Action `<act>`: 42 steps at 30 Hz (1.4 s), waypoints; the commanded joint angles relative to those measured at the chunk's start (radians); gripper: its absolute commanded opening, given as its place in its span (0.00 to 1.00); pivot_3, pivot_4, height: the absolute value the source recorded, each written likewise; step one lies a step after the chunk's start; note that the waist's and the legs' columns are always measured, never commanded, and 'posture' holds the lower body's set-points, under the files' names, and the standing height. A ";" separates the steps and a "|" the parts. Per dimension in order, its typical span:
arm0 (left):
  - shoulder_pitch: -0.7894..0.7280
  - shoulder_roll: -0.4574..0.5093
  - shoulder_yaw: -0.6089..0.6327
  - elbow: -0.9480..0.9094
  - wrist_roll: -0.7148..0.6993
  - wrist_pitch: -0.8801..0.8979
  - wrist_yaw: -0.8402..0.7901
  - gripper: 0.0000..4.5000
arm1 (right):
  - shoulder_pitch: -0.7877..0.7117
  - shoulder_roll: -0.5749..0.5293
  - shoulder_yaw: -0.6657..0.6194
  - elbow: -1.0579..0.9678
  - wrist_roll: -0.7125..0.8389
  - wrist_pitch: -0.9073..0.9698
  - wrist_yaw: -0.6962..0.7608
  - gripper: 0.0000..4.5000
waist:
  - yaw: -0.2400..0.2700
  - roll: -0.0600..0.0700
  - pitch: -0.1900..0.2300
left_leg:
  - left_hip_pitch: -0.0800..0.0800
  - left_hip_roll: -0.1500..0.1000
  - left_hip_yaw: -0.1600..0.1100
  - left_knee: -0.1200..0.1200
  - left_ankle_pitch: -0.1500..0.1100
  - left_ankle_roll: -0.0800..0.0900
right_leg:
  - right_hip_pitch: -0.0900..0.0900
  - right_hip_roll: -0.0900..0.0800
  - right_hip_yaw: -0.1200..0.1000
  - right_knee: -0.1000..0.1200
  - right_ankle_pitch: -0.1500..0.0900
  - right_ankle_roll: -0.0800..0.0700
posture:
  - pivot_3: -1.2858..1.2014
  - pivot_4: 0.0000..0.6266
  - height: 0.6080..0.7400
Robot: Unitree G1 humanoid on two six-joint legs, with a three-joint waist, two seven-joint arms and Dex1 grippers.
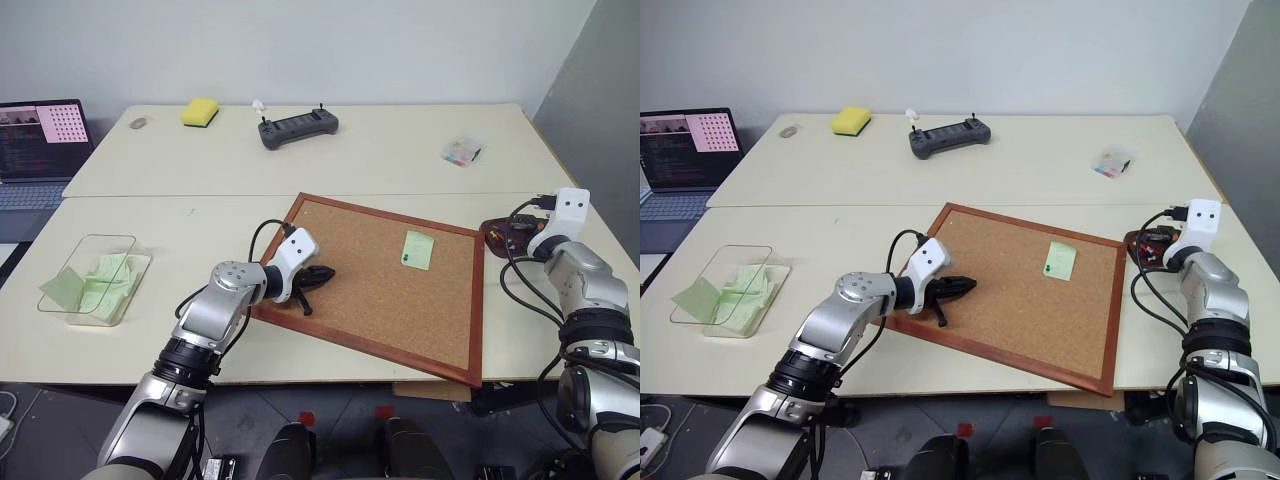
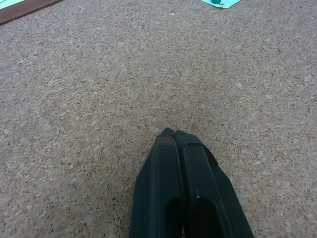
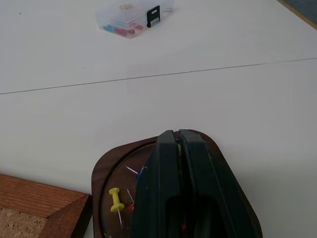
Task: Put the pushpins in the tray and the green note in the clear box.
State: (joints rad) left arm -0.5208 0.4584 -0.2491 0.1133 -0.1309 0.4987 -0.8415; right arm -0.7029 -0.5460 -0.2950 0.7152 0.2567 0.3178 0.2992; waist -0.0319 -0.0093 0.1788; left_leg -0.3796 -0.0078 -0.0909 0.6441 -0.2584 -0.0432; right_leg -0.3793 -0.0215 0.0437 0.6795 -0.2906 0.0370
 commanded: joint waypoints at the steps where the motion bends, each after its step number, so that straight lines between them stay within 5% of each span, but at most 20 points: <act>1: 0.024 0.004 -0.028 0.017 0.026 0.028 0.001 0.00 | -0.037 -0.010 -0.032 0.009 0.011 -0.004 -0.020 0.24 | 0.000 0.000 0.000 | 0.000 0.000 0.000 0.000 0.000 0.000 | 0.000 0.000 0.000 0.000 0.000 0.000 | 0.52 0.24 1.00; 12: 0.015 -0.003 -0.028 0.028 0.027 0.024 0.005 0.00 | -0.033 -0.019 -0.029 0.002 0.007 -0.023 -0.004 0.76 | 0.000 0.000 0.000 | 0.000 0.000 0.000 0.000 0.000 0.000 | 0.000 0.000 0.000 0.000 0.000 0.000 | 0.52 0.24 1.00; 18: 0.011 -0.002 -0.028 0.031 0.026 0.025 0.002 0.00 | 0.062 -0.027 0.056 -0.218 -0.008 -0.023 0.135 0.99 | 0.001 0.000 0.000 | 0.000 0.000 0.000 0.000 0.000 0.000 | 0.000 0.000 0.000 0.000 0.000 0.000 | 0.52 0.24 1.00; 24: 0.014 0.007 -0.022 0.031 0.026 0.025 0.000 0.00 | 0.288 -0.024 0.184 -0.685 0.181 0.047 0.488 0.99 | 0.001 0.000 0.000 | -0.001 0.000 -0.002 0.000 0.000 0.000 | 0.000 0.001 -0.001 -0.001 0.000 0.001 | 0.52 0.24 1.00; 28: 0.014 0.010 -0.021 0.029 0.025 0.027 -0.001 0.00 | 0.367 -0.028 0.273 -0.794 0.186 0.014 0.611 0.99 | 0.000 0.000 0.000 | -0.001 0.000 -0.004 0.000 0.000 0.000 | 0.001 0.000 -0.003 -0.001 -0.001 0.001 | 0.52 0.24 1.00; 42: 0.004 0.007 -0.025 0.026 0.025 0.033 0.002 0.00 | 0.188 0.128 0.357 -0.424 0.047 -0.123 0.592 0.99 | 0.001 -0.001 0.001 | 0.000 0.000 -0.004 0.001 0.000 0.000 | 0.000 0.001 -0.003 -0.001 0.000 0.001 | 0.52 0.24 1.00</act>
State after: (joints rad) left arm -0.5321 0.4606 -0.2504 0.1230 -0.1308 0.5006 -0.8422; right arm -0.4855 -0.4312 0.0849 0.2630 0.3060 0.2227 0.9086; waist -0.0306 -0.0103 0.1795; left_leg -0.3800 -0.0074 -0.0953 0.6446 -0.2583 -0.0435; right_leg -0.3792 -0.0208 0.0406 0.6787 -0.2910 0.0377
